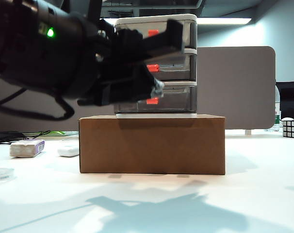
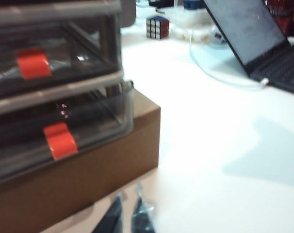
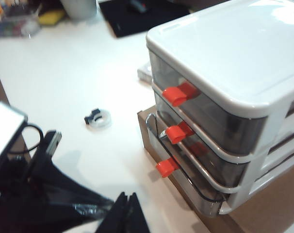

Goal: Open the third layer of the drawer on the table, pick up the transparent tape on the table and put it in, and finally close the drawer.

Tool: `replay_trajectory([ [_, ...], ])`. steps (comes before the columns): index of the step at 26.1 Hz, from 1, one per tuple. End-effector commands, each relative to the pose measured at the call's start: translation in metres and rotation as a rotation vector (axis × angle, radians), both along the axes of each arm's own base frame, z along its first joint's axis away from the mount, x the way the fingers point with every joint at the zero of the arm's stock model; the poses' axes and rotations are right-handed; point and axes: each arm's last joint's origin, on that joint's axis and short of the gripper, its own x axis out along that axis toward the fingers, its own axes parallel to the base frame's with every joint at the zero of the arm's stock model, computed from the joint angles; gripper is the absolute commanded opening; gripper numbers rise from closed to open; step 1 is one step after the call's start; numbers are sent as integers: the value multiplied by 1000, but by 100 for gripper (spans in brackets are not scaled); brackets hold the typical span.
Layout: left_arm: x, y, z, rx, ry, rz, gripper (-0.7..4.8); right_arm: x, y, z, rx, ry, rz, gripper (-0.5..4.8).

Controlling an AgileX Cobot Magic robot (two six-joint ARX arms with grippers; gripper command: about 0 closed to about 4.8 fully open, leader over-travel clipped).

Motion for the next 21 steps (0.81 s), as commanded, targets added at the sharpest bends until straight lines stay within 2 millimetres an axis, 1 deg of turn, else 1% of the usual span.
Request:
replay_trajectory([
  [1,5,1,7,-58,-24,27,26,-1,0,9,-37,-64,29,-5],
  [4,11,1,10,-128,13,62,26,0,0,16,-15,-110,23,-5],
  [6,15,-2,12,-137,1,198,25,3,0,22,-18,-137,-24,-5],
  [7,16,-4,13,-134,-8,284,25,8,3,25,-24,-131,-25,-5],
  [11,15,-15,12,-125,-26,440,25,23,11,33,-66,-137,-37,-5],
  [14,11,-26,12,-132,-28,497,26,36,20,39,-85,-144,-30,-5],
  [15,10,-34,10,-132,-21,481,36,46,25,44,-95,-144,-41,-5],
  [16,9,-37,9,-137,-15,474,65,52,28,47,-108,-151,-39,-5],
  [17,7,-44,4,-144,-2,465,115,61,34,52,-116,-157,-36,-5],
  [21,6,-46,-2,-122,-4,488,126,77,45,62,-143,-185,-23,-5],
])
